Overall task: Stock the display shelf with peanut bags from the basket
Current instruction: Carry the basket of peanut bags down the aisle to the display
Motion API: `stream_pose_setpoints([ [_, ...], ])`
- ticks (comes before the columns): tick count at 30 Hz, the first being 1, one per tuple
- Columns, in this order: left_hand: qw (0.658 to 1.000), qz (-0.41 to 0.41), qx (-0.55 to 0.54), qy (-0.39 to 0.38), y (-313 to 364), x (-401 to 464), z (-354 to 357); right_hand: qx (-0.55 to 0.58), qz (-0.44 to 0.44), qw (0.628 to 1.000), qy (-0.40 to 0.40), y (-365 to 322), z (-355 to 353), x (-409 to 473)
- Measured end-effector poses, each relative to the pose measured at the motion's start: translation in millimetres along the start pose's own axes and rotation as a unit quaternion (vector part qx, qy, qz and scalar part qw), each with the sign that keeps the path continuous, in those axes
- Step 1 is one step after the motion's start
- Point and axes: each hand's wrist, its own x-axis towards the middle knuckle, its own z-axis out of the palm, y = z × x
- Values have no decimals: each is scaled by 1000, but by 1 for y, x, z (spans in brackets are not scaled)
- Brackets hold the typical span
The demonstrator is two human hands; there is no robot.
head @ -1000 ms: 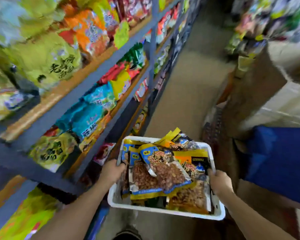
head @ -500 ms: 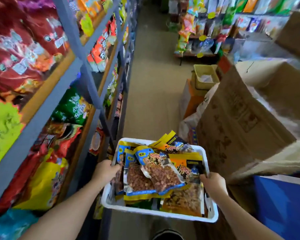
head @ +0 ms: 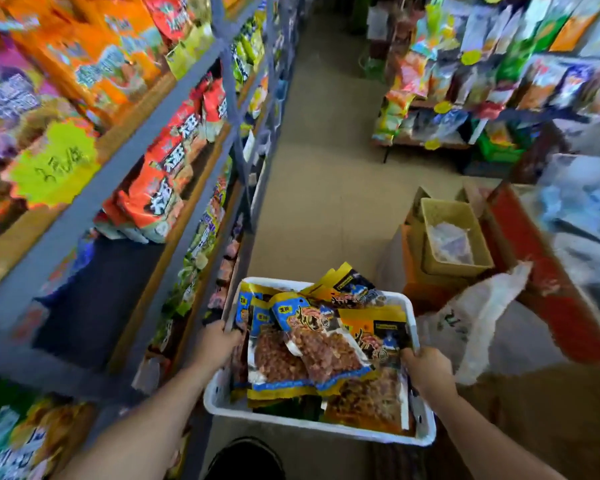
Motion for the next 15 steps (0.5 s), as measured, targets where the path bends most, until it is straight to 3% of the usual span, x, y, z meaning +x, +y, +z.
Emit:
stream_pose_setpoints([
  [6, 996, 43, 63, -54, 108, 190, 2, -5, 57, 998, 10, -101, -19, 150],
  [15, 975, 107, 160, -115, 346, 418, 20, 110, 143, 982, 60, -210, -81, 365],
])
